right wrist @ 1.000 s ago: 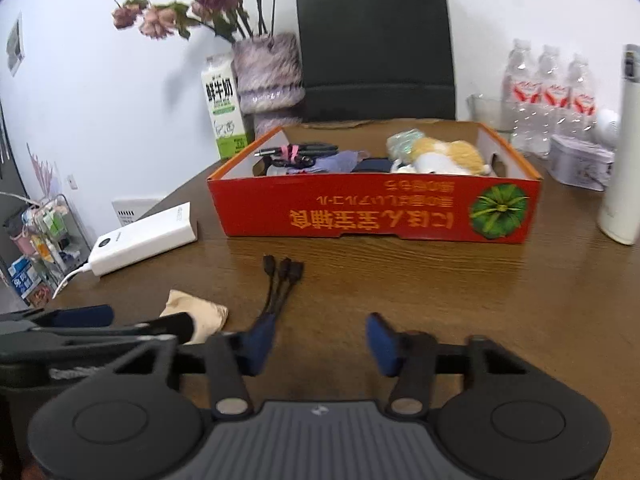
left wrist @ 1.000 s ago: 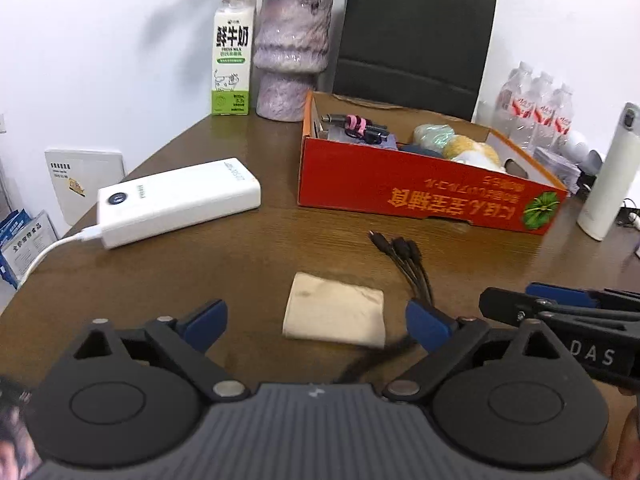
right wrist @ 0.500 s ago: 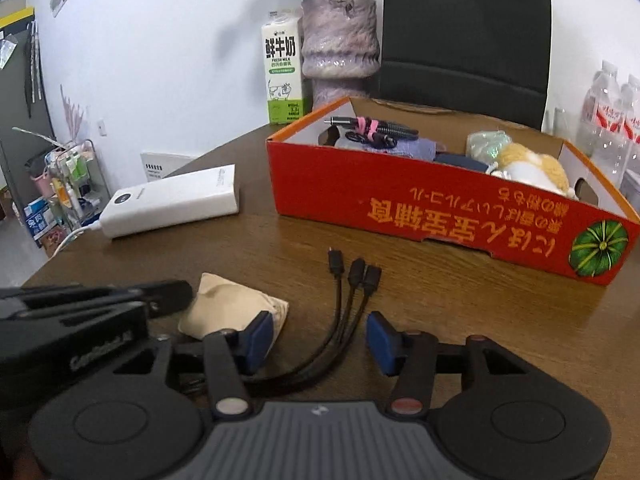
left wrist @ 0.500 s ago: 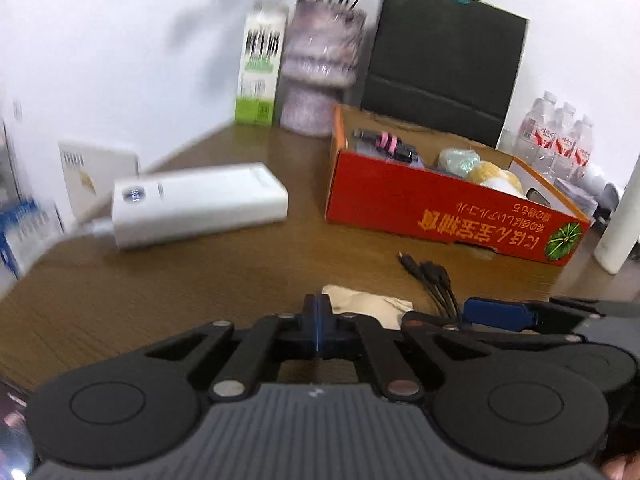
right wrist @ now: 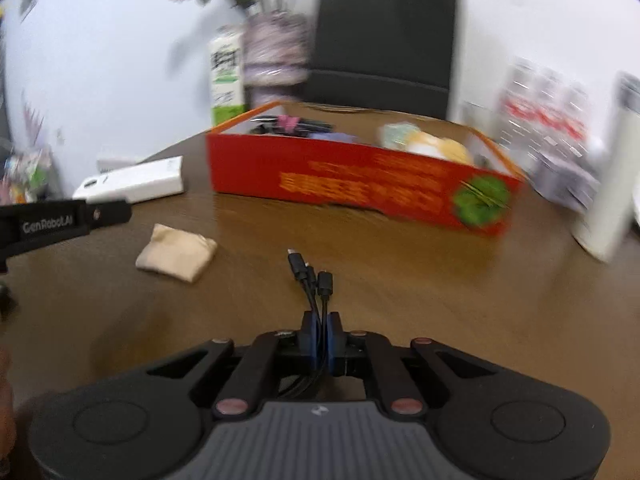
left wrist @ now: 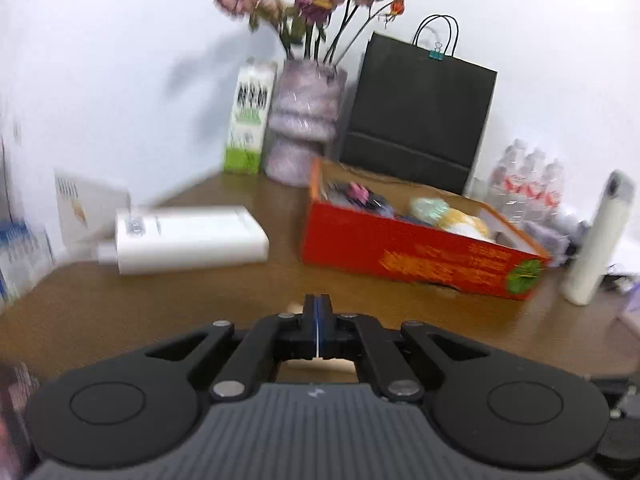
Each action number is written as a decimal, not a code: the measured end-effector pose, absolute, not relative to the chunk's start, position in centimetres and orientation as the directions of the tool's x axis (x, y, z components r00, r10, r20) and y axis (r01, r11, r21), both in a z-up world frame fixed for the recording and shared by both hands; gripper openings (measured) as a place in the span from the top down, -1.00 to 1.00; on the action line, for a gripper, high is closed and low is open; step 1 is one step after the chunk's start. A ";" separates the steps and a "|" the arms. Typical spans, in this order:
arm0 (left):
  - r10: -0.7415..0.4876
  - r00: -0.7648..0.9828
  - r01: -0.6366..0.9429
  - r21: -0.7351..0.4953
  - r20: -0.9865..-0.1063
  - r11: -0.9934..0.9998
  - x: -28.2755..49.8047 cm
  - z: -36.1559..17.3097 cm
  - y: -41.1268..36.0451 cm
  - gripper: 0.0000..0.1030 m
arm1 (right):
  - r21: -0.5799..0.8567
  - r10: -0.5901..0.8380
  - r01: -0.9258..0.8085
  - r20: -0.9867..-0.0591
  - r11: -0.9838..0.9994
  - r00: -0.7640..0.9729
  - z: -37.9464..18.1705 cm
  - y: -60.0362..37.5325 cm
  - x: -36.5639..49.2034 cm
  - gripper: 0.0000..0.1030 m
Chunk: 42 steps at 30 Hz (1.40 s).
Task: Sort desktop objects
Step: 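Grasp the tan cloth with the left tool while the right tool grasps the black multi-plug cable, then drop the cloth into the box with the left tool while the right tool drops the cable in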
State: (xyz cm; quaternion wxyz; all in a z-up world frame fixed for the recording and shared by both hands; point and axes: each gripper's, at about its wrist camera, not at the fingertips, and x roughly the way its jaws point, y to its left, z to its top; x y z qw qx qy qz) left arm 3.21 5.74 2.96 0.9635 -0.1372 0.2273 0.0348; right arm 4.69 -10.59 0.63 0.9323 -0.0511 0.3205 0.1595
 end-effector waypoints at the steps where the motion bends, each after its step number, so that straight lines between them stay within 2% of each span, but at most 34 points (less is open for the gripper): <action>1: -0.048 0.886 -0.099 -0.289 -0.462 0.952 2.4 2.8 5.0 0.97 | 0.024 0.254 -0.302 -0.610 0.953 0.751 0.8 -11.6 3.5 0.93; 4: -0.161 0.864 -0.009 -0.334 -0.478 0.943 -0.4 2.5 1.7 0.97 | 0.020 0.229 -0.269 -0.588 0.963 0.776 1.2 -14.0 -0.1 0.94; 7: -0.221 0.852 0.059 -0.332 -0.474 0.941 -2.4 2.8 -0.8 0.97 | 0.004 0.207 -0.245 -0.546 0.970 0.812 2.5 -15.9 -2.8 0.95; 10: -0.234 0.855 0.107 -0.283 -0.464 0.953 -3.4 3.5 -2.0 0.96 | 0.004 0.194 -0.222 -0.506 0.975 0.841 3.8 -17.5 -4.0 0.98; 13: -0.129 0.877 0.040 -0.196 -0.463 0.980 -2.8 3.5 -1.5 0.79 | 0.018 0.182 -0.199 -0.491 0.980 0.852 4.3 -18.6 -4.3 0.98; 14: -0.105 0.875 0.018 -0.184 -0.473 0.983 -2.1 3.3 -1.1 0.41 | 0.020 0.183 -0.199 -0.490 0.980 0.852 4.3 -18.7 -4.3 0.98; 15: -0.098 0.871 0.017 -0.169 -0.482 0.985 -0.8 3.2 -0.6 -0.10 | 0.017 0.182 -0.200 -0.490 0.980 0.853 4.3 -18.7 -4.3 0.98; 17: -0.001 0.884 -0.058 -0.111 -0.468 0.992 1.8 3.0 0.7 -0.43 | 0.019 0.188 -0.205 -0.498 0.978 0.847 4.0 -18.5 -4.0 0.98; 19: 0.110 0.853 -0.152 -0.041 -0.511 0.988 5.3 2.6 2.0 -0.47 | 0.024 0.196 -0.213 -0.505 0.977 0.840 3.8 -18.2 -3.8 0.98; 22: 0.085 0.784 -0.164 -0.073 -0.615 0.984 9.6 1.2 4.1 -0.53 | 0.029 0.206 -0.223 -0.516 0.974 0.831 3.3 -17.9 -3.0 0.98; 23: 0.076 0.779 -0.156 -0.075 -0.623 0.985 10.5 0.8 4.3 -0.55 | 0.036 0.209 -0.223 -0.525 0.974 0.825 3.1 -18.0 -2.7 0.98; 25: 0.126 0.765 -0.153 0.013 -0.631 0.988 10.3 0.8 3.6 -0.13 | 0.041 0.207 -0.220 -0.537 0.975 0.818 2.8 -18.1 -2.1 0.98; 27: 0.071 0.780 -0.092 -0.001 -0.622 0.996 9.5 0.7 3.1 0.67 | 0.039 0.202 -0.216 -0.542 0.976 0.816 2.6 -18.2 -1.7 0.98; 28: 0.066 0.778 -0.085 0.000 -0.625 0.996 9.1 0.7 2.8 0.78 | 0.042 0.204 -0.217 -0.550 0.975 0.810 2.5 -18.3 -1.5 0.97; 31: -0.015 0.775 -0.072 -0.111 -0.632 0.991 7.1 0.8 2.9 0.82 | 0.060 0.210 -0.215 -0.573 0.975 0.792 2.4 -18.7 -1.2 0.86; 33: -0.078 0.771 -0.049 -0.182 -0.632 0.982 4.8 0.8 2.9 0.83 | 0.075 0.229 -0.226 -0.555 0.971 0.800 2.7 -19.3 -2.1 0.80; 35: -0.126 0.774 -0.010 -0.211 -0.621 0.977 1.5 0.9 2.4 0.83 | 0.072 0.235 -0.234 -0.550 0.970 0.802 3.1 -19.8 -3.1 0.48; 36: -0.146 0.774 0.014 -0.215 -0.616 0.977 -0.4 1.1 2.3 0.83 | 0.061 0.221 -0.225 -0.555 0.972 0.802 3.1 -20.1 -3.7 0.43; 38: -0.169 0.770 0.042 -0.215 -0.616 0.976 -3.4 0.9 2.0 0.83 | 0.040 0.196 -0.212 -0.579 0.976 0.792 2.9 -20.4 -4.7 0.09; 42: -0.210 0.764 0.107 -0.201 -0.610 0.974 -6.8 1.1 1.0 0.83 | 0.100 0.231 -0.217 -0.627 0.971 0.744 1.5 -21.0 -5.6 0.02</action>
